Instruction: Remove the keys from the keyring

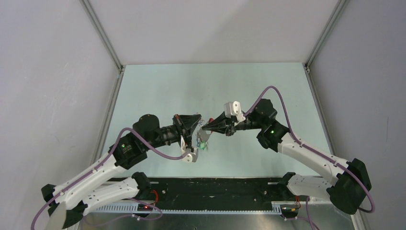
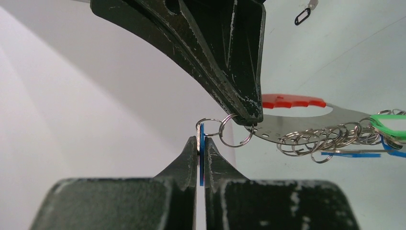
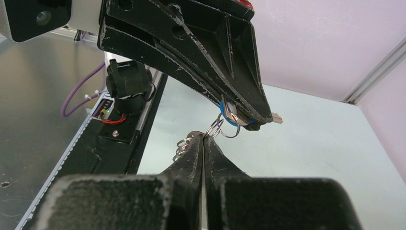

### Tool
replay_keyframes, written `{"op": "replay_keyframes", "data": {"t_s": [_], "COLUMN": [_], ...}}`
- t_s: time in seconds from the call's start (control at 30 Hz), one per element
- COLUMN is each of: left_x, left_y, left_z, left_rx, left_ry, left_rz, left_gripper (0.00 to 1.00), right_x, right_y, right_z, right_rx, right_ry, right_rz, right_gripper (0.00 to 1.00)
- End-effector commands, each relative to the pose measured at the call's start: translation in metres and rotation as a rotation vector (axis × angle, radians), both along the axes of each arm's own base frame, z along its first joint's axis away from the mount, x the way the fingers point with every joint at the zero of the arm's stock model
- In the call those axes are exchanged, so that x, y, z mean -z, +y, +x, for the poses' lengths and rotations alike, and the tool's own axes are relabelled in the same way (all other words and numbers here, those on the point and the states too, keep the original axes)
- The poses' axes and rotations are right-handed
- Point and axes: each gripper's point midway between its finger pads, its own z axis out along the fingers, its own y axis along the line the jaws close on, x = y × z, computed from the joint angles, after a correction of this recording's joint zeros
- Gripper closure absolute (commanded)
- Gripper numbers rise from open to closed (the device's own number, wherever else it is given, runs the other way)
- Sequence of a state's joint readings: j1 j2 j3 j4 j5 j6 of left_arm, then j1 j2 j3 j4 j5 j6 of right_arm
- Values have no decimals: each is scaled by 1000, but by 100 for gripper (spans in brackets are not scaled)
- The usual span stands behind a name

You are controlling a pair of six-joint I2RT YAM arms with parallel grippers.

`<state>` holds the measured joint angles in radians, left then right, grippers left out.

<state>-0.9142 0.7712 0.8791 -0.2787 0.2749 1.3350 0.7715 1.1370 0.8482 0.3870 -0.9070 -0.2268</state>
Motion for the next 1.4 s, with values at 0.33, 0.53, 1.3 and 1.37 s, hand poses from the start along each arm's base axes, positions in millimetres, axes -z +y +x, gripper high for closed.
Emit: {"op": "replay_keyframes", "data": {"t_s": [0.33,0.53,1.3,1.37], "left_x": [-39,-38,-36,-37], "left_y": [-2,-3,-3,-3], "left_z": [-6,-5,-5,-6], "left_rx": [29,27,26,30], "left_ry": [-62,-62,-51,-52], "left_rz": [-87,-82,-85,-87], "left_gripper": [100,100,100,100], "right_x": [-16,-22,-19,-18], "right_y": [12,19,-11,-16], "right_z": [-5,0,-1,-3], "right_rx": [-60,-50,80,90], "right_ry": [309,512,496,395], "right_rz": [-31,-82,-55,-36], "right_gripper": [100,100,56,56]}}
